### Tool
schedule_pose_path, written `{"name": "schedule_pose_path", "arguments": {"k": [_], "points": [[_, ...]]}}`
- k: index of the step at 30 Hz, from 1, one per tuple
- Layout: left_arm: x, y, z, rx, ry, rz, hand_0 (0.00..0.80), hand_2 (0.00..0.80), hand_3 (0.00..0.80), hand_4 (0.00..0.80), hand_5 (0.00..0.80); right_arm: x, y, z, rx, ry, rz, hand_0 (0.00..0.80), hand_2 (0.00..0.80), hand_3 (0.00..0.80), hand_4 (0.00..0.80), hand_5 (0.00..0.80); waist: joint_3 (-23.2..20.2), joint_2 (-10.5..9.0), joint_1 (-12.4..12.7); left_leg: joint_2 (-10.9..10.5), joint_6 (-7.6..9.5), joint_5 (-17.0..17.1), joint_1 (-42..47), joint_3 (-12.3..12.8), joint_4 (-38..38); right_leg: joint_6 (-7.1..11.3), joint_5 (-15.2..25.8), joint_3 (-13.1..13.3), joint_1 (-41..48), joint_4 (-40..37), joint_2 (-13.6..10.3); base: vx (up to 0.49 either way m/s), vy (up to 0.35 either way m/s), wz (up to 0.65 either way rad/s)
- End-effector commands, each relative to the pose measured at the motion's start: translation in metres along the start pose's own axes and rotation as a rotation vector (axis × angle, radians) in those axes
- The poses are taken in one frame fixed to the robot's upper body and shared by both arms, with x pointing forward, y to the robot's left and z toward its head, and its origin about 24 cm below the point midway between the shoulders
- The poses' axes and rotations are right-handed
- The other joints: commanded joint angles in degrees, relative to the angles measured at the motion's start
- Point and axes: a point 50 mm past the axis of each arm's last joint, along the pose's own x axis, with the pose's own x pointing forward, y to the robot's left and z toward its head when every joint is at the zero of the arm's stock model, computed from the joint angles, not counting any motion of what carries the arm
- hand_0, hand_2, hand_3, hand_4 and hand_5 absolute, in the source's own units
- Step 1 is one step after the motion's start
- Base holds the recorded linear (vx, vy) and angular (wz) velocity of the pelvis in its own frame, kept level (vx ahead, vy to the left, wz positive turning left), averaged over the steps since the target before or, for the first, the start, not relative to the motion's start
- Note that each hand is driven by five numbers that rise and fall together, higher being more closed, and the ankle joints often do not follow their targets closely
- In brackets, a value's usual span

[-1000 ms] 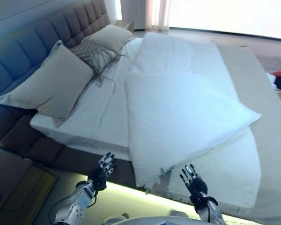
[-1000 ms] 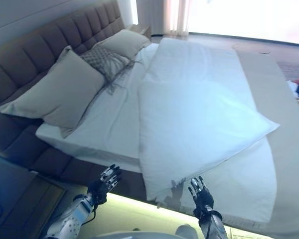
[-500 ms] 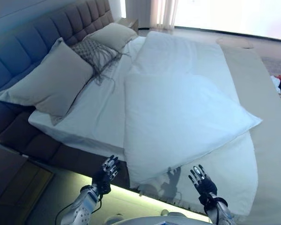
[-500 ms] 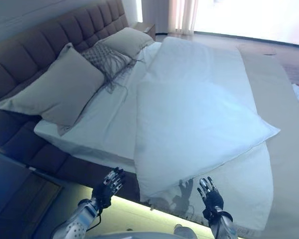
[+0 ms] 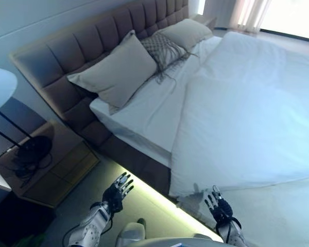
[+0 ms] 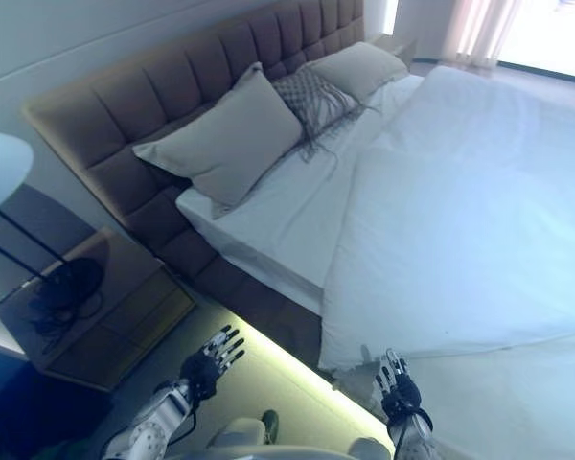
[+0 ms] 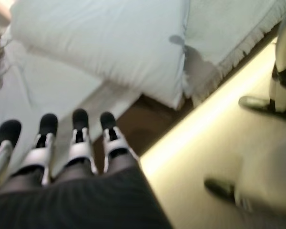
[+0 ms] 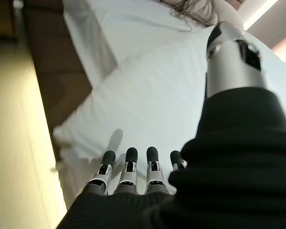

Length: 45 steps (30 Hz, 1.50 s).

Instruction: Make the bed neatly

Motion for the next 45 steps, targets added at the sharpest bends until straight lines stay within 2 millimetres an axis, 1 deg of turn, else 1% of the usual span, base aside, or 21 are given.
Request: {"name": "schedule_pose_path", "arguments": {"k": [1, 3, 5, 6, 7, 10, 12, 14, 17, 18, 19, 20, 22, 23, 25, 26, 29, 31, 36, 40, 45], "points": [[-0.005, -0.003, 0.023, 0.096, -0.059, -0.099, 0.0, 0.0, 0.0, 0.0, 0.0, -0.003, -0.008, 0.025, 0.073, -0.169, -0.055, 0.0, 0.0, 0.0, 0.0, 0.0, -3.4, -1.36, -0.7, 0.5, 1.69, 5.3, -3.5, 0.6, -0.4, -0.31, 7.4, -2.8, 4.3, 5.5, -2.3, 0.25, 0.093, 0.0], [-0.008, -0.003, 0.027, 0.103, -0.054, -0.121, 0.0, 0.0, 0.0, 0.0, 0.0, -0.004, -0.018, 0.033, 0.078, -0.19, -0.094, 0.0, 0.0, 0.0, 0.0, 0.0, -3.4, -0.96, -1.0, 0.6, 2.35, 4.4, -1.9, 1.2, -0.9, -1.03, 7.1, -3.0, 2.5, 7.5, -2.3, 0.181, -0.001, -0.17], [-0.008, -0.004, 0.028, 0.116, -0.046, -0.129, 0.0, 0.0, 0.0, 0.0, 0.0, -0.003, -0.03, 0.042, 0.087, -0.218, -0.124, 0.0, 0.0, 0.0, 0.0, 0.0, -2.9, -1.03, -1.2, 1.2, 1.56, 4.0, -1.0, 1.6, -0.8, -1.28, 6.2, -3.3, 2.0, 2.6, -1.1, 0.114, -0.21, -0.36], [-0.008, -0.005, 0.029, 0.121, -0.052, -0.126, 0.0, 0.0, 0.0, 0.0, 0.0, -0.001, -0.032, 0.047, 0.088, -0.23, -0.128, 0.0, 0.0, 0.0, 0.0, 0.0, -2.5, -1.38, -1.2, 1.5, 1.08, 3.5, -1.0, 1.9, -0.5, -0.82, 7.1, -3.1, 2.0, -0.4, -0.8, 0.062, -0.344, -0.31], [-0.007, -0.006, 0.032, 0.12, -0.056, -0.131, 0.0, 0.0, 0.0, 0.0, 0.0, 0.001, -0.032, 0.055, 0.089, -0.25, -0.137, 0.0, 0.0, 0.0, 0.0, 0.0, -2.1, -2.18, -1.5, 1.5, 0.53, 2.8, -1.3, 2.3, 0.0, 0.13, 9.7, -2.3, 1.4, -4.8, -0.8, -0.029, -0.381, -0.24], [0.001, -0.013, 0.053, 0.145, -0.103, -0.166, 0.0, 0.0, 0.0, 0.0, 0.0, 0.012, -0.032, 0.084, 0.135, -0.325, -0.145, 0.0, 0.0, 0.0, 0.0, 0.0, 0.4, -3.25, -2.1, 3.9, -0.45, 0.4, -2.5, 4.1, 1.0, 2.49, 16.6, 0.8, -1.9, -11.8, -1.2, -0.086, -0.403, -0.27], [0.001, -0.014, 0.061, 0.153, -0.106, -0.165, 0.0, 0.0, 0.0, 0.0, 0.0, 0.012, -0.043, 0.095, 0.192, -0.35, -0.176, 0.0, 0.0, 0.0, 0.0, 0.0, 1.0, -3.24, -1.8, 6.7, -0.91, 0.0, -3.1, 4.2, 1.5, 3.4, 15.3, 0.7, -2.0, -12.4, -0.6, 0.028, -0.412, -0.19], [0.0, -0.011, 0.059, 0.153, -0.097, -0.136, 0.0, 0.0, 0.0, 0.0, 0.0, 0.009, -0.056, 0.093, 0.265, -0.346, -0.208, 0.0, 0.0, 0.0, 0.0, 0.0, 1.2, -3.87, -1.6, 9.4, -1.97, -0.4, -4.2, 3.9, 4.4, 3.74, 13.7, -0.4, -1.9, -10.2, 0.1, 0.13, -0.399, 0.01], [-0.007, -0.007, 0.053, 0.123, -0.079, -0.109, 0.0, 0.0, 0.0, 0.0, 0.0, 0.0, -0.074, 0.095, 0.272, -0.325, -0.233, 0.0, 0.0, 0.0, 0.0, 0.0, 1.8, -4.57, -1.9, 13.1, -3.79, -1.8, -5.0, 2.2, 10.7, 2.23, 11.3, -0.9, -1.9, -7.0, 1.2, 0.199, -0.254, 0.12], [-0.011, -0.005, 0.048, 0.117, -0.066, -0.101, 0.0, 0.0, 0.0, 0.0, 0.0, -0.001, -0.078, 0.101, 0.269, -0.32, -0.228, 0.0, 0.0, 0.0, 0.0, 0.0, 2.3, -4.34, -1.4, 13.8, -4.22, -0.8, -5.6, 0.6, 12.2, 1.71, 10.6, -0.8, -1.4, -6.5, 2.1, 0.234, -0.173, 0.15], [-0.015, -0.005, 0.043, 0.114, -0.053, -0.108, 0.0, 0.0, 0.0, 0.0, 0.0, 0.0, -0.076, 0.109, 0.29, -0.326, -0.206, 0.0, 0.0, 0.0, 0.0, 0.0, 2.9, -3.79, -0.7, 13.9, -4.21, -0.8, -5.8, -0.6, 10.7, 1.59, 10.2, -1.1, -1.3, -6.1, 2.6, 0.117, -0.089, 0.17], [-0.013, -0.007, 0.044, 0.118, -0.055, -0.131, 0.0, 0.0, 0.0, 0.0, 0.0, 0.005, -0.067, 0.118, 0.318, -0.343, -0.167, 0.0, 0.0, 0.0, 0.0, 0.0, 3.5, -3.03, -0.2, 13.7, -4.08, 0.5, -6.3, -1.7, 7.7, 1.56, 9.9, -1.5, -2.2, -5.5, 2.7, -0.071, -0.009, 0.13], [0.0, -0.018, 0.066, 0.176, -0.104, -0.217, 0.0, 0.0, 0.0, 0.0, 0.0, 0.018, -0.034, 0.145, 0.368, -0.409, -0.007, 0.0, 0.0, 0.0, 0.0, 0.0, 7.2, -1.6, 0.7, 12.6, -4.57, 4.3, -11.0, -5.0, 5.0, 0.97, 9.0, -2.6, -6.0, -3.9, 2.6, -0.359, 0.047, 0.14], [0.011, -0.028, 0.079, 0.204, -0.129, -0.258, 0.0, 0.0, 0.0, 0.0, 0.0, 0.024, -0.015, 0.164, 0.378, -0.44, 0.066, 0.0, 0.0, 0.0, 0.0, 0.0, 8.8, -1.04, 0.5, 11.8, -4.43, 4.3, -13.9, -4.9, 5.2, 0.97, 8.8, -3.5, -9.2, -2.4, 1.7, -0.401, 0.064, 0.22], [0.023, -0.043, 0.096, 0.231, -0.168, -0.289, 0.0, 0.0, 0.0, 0.0, 0.0, 0.03, 0.013, 0.186, 0.396, -0.473, 0.153, 0.0, 0.0, 0.0, 0.0, 0.0, 11.1, -0.39, 0.6, 10.6, -4.84, 4.2, -18.7, -5.4, 6.8, 1.34, 8.9, -4.4, -14.9, 0.8, 0.0, -0.244, 0.037, 0.33], [0.026, -0.048, 0.103, 0.236, -0.186, -0.302, 0.0, 0.0, 0.0, 0.0, 0.0, 0.03, 0.019, 0.194, 0.397, -0.486, 0.186, 0.0, 0.0, 0.0, 0.0, 0.0, 12.1, -0.16, 0.7, 10.2, -5.4, 4.3, -21.4, -5.3, 8.7, 1.48, 9.2, -4.9, -16.9, 1.8, -0.5, -0.143, -0.016, 0.35], [0.023, -0.056, 0.116, 0.241, -0.228, -0.322, 0.0, 0.0, 0.0, 0.0, 0.0, 0.028, 0.031, 0.213, 0.397, -0.524, 0.251, 0.0, 0.0, 0.0, 0.0, 0.0, 13.8, 0.58, 1.3, 9.0, -5.88, 3.8, -26.8, -5.1, 12.0, 1.77, 10.0, -6.0, -21.7, 2.9, -2.0, -0.061, -0.045, 0.16], [0.019, -0.058, 0.124, 0.258, -0.247, -0.34, 0.0, 0.0, 0.0, 0.0, 0.0, 0.025, 0.035, 0.228, 0.424, -0.562, 0.282, 0.0, 0.0, 0.0, 0.0, 0.0, 14.4, 0.98, 1.8, 8.0, -5.62, 2.5, -30.6, -5.4, 14.6, 2.01, 9.4, -5.5, -25.7, 5.1, -2.7, -0.042, -0.08, 0.11], [0.018, -0.064, 0.141, 0.291, -0.284, -0.366, 0.0, 0.0, 0.0, 0.0, 0.0, 0.016, 0.048, 0.266, 0.523, -0.626, 0.339, 0.0, 0.0, 0.0, 0.0, 0.0, 15.8, 1.39, 2.5, 5.4, -4.54, 1.7, -38.6, -5.3, 18.5, 2.26, 9.4, -4.7, -34.3, 8.6, -4.1, -0.075, -0.074, 0.26], [0.016, -0.065, 0.141, 0.287, -0.294, -0.363, 0.0, 0.0, 0.0, 0.0, 0.0, 0.008, 0.06, 0.29, 0.56, -0.668, 0.347, 0.0, 0.0, 0.0, 0.0, 0.0, 15.7, 1.55, 2.9, 4.8, -3.81, 1.4, -41.9, -4.7, 20.1, 2.24, 9.9, -3.7, -38.8, 10.4, -4.5, -0.013, -0.025, 0.14], [0.015, -0.061, 0.143, 0.282, -0.305, -0.352, 0.0, 0.0, 0.0, 0.0, 0.0, 0.004, 0.058, 0.302, 0.628, -0.687, 0.281, 0.0, 0.0, 0.0, 0.0, 0.0, 15.0, 1.46, 3.1, 4.6, -3.67, 1.5, -43.3, -4.7, 20.3, 2.39, 10.1, -2.9, -41.4, 11.9, -4.4, 0.014, -0.009, 0.02]]}}
